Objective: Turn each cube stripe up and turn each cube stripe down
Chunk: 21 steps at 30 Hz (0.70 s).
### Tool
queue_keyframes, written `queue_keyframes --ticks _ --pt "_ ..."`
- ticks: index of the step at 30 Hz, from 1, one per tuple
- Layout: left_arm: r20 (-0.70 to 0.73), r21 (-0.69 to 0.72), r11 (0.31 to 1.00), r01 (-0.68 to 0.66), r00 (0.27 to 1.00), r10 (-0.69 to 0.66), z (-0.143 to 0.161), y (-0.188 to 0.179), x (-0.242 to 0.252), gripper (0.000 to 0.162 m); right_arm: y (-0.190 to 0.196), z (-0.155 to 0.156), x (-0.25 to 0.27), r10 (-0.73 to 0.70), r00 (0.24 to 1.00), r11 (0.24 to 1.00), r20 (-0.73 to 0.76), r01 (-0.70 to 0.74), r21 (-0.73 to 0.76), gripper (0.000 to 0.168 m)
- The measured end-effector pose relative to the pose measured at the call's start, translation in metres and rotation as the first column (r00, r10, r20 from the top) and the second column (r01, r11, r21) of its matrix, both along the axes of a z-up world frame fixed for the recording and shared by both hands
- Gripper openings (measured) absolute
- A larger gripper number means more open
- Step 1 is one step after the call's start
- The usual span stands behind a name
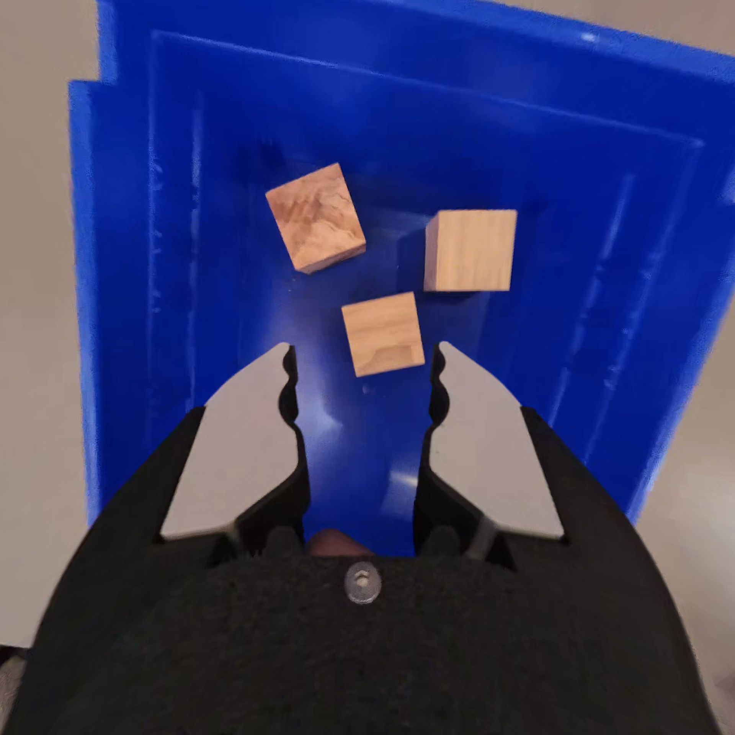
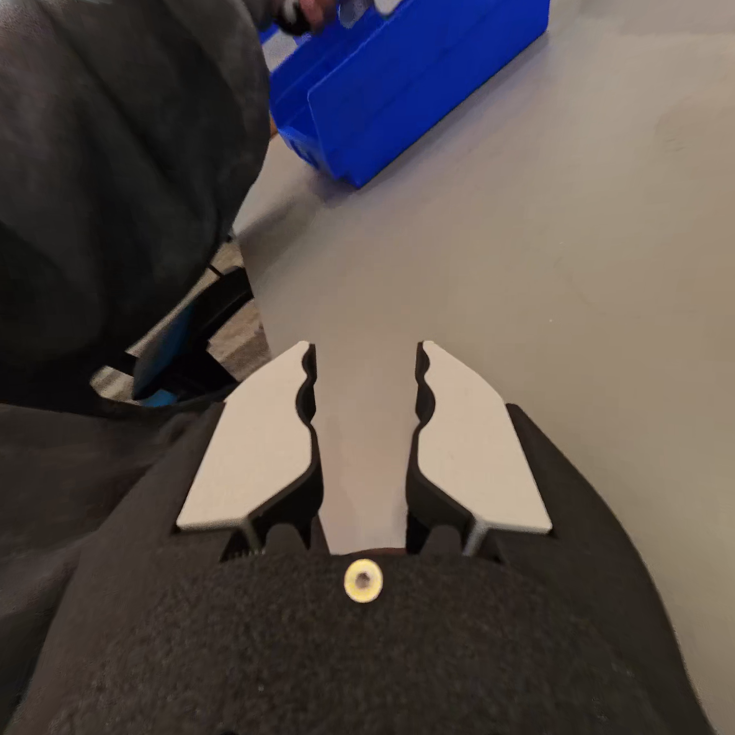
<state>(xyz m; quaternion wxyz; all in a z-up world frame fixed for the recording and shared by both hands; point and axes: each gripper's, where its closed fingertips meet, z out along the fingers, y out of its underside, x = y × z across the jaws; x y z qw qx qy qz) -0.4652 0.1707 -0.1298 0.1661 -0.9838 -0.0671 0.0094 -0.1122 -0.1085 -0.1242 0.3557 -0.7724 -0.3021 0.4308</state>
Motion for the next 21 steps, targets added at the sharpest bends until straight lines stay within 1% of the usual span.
queue_keyframes --ticks 3,5,6,7,10,12,13,15,17,19,21 --pt "0.067 -0.089 0.995 -0.055 0.996 0.061 -0.023 0.011 0.005 0.066 0.003 -0.012 0.005 -0.017 0.996 0.999 0.084 0.014 0.037 0.048" --pt "0.089 -0.131 0.989 -0.070 0.993 0.082 -0.037 0.014 0.007 0.065 0.002 -0.013 0.004 -0.006 0.996 1.000 0.084 0.004 0.027 0.048" --pt "0.088 -0.148 0.987 -0.069 0.993 0.083 -0.043 0.014 0.008 0.061 0.002 -0.013 0.004 -0.002 0.997 1.000 0.077 0.001 0.021 0.047" --pt "0.088 -0.160 0.986 -0.049 0.994 0.064 -0.046 0.014 0.009 0.046 0.002 -0.013 0.004 -0.001 0.997 1.000 0.074 0.000 0.016 0.047" --pt "0.070 -0.200 0.980 0.020 0.998 -0.006 -0.045 0.005 0.006 0.045 0.003 -0.014 0.006 -0.002 0.998 1.000 0.069 0.002 0.002 0.047" --pt "0.044 -0.172 0.984 0.048 0.998 -0.041 -0.034 0.002 -0.003 0.045 0.004 -0.013 0.007 -0.001 0.998 1.000 0.059 0.001 -0.006 0.046" --pt "0.053 -0.145 0.988 0.062 0.997 -0.055 -0.026 0.001 -0.006 0.045 0.005 -0.013 0.008 -0.004 0.999 1.000 0.054 0.004 -0.008 0.046" --pt "0.147 -0.063 0.992 0.108 0.984 -0.098 -0.007 -0.002 0.000 0.045 0.006 -0.011 0.011 -0.014 0.999 1.000 0.039 0.015 -0.011 0.046" --pt "0.277 0.087 0.977 0.195 0.937 -0.212 0.021 -0.008 0.022 0.045 0.009 -0.007 0.013 -0.023 1.000 1.000 0.008 0.023 -0.012 0.046" --pt "0.367 0.248 0.928 0.277 0.860 -0.355 0.051 -0.024 0.050 0.045 0.013 -0.002 0.015 -0.032 0.999 0.999 -0.033 0.032 -0.012 0.046" --pt "0.435 0.434 0.835 0.338 0.733 -0.522 0.084 -0.050 0.088 0.045 0.020 0.002 0.016 -0.041 0.994 0.999 -0.097 0.038 -0.028 0.047"
